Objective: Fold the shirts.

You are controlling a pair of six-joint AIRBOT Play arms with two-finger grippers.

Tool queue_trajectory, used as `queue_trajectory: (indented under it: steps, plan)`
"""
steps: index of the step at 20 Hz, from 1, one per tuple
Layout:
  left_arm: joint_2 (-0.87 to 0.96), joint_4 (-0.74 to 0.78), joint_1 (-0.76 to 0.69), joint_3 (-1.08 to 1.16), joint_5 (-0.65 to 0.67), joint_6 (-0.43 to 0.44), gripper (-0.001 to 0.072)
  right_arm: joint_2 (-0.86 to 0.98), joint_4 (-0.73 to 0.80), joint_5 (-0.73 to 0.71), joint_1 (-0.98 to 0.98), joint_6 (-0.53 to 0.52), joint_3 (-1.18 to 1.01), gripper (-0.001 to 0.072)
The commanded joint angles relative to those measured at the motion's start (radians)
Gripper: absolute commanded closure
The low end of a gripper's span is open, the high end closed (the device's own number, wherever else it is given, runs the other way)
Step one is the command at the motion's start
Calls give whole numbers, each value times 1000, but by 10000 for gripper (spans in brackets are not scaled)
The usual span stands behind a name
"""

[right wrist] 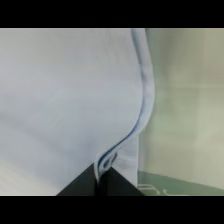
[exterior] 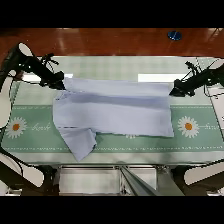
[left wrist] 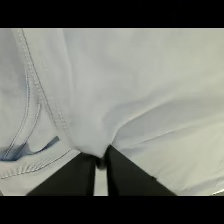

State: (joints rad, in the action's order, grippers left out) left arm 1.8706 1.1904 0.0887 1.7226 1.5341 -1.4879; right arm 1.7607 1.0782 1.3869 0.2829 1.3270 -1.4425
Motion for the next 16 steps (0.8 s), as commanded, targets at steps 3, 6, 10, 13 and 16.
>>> queue_trajectory:
  steps: [3, 6, 10, 13, 16]
  plan:
    - [-3, 67, -3, -2, 177, -52, 201, -16, 12, 53, -1, 59, 25, 302]
    - [-135, 247, 3, -120, 224, -50, 201, -132, 153, 66, 24, 121, 60, 302]
    - [-511, 218, 123, -514, -77, -88, 201, -406, 83, -117, 145, 104, 333, 302]
    - [-678, -90, 334, -820, -84, 32, 202, -582, -158, -196, 235, -21, 588, 302]
    - [-774, -177, 452, -1048, -82, 105, 201, -713, -344, -228, 243, -119, 760, 302]
